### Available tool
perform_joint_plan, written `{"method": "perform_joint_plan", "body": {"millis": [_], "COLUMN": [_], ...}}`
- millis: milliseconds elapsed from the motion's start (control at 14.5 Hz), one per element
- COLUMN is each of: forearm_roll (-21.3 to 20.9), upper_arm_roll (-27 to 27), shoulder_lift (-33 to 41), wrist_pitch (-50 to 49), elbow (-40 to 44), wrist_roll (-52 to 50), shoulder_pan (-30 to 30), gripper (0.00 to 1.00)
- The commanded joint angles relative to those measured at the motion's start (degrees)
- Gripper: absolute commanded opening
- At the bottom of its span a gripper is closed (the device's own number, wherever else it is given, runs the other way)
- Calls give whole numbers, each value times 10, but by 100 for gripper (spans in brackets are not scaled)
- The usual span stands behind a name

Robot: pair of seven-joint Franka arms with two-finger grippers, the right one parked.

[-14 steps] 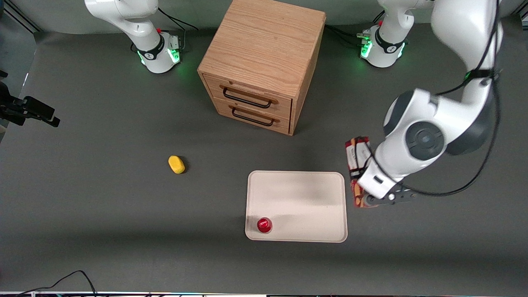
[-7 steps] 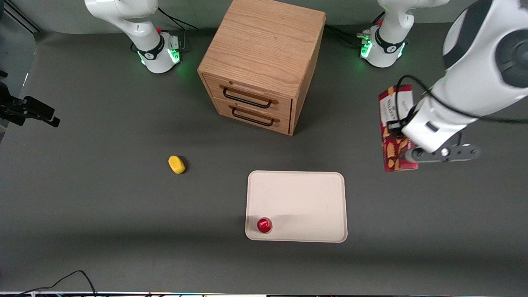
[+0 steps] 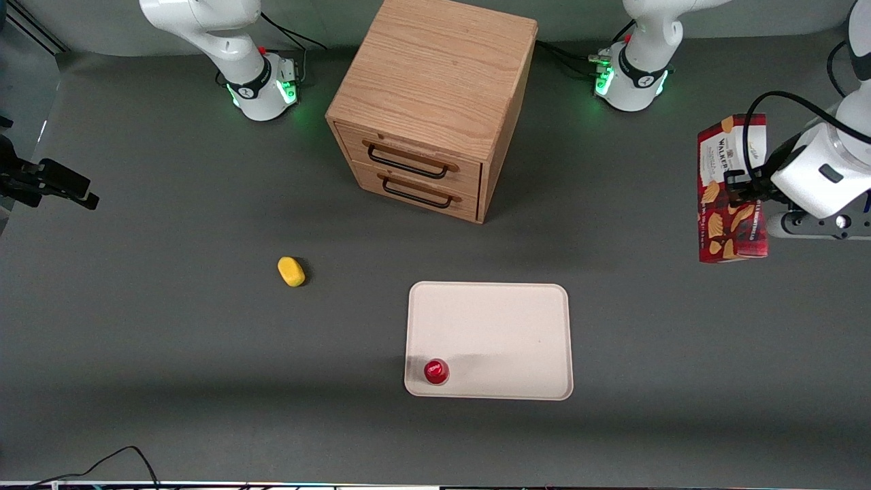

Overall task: Place red cookie box on tray
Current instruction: 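Lift the red cookie box off the tray and carry it beside the tray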

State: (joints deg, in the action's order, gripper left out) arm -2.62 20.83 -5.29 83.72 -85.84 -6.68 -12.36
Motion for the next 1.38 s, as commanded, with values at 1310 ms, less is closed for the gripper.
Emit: {"method": "perform_joint_plan", "body": {"millis": [1310], "forearm_roll": [63], "upper_arm_roll": [-143], "shoulder_lift": [11], "wrist_pitch": [786], "elbow": [-632], "wrist_roll": [88], "shoulder_pan": [-18], "gripper": [0]}}
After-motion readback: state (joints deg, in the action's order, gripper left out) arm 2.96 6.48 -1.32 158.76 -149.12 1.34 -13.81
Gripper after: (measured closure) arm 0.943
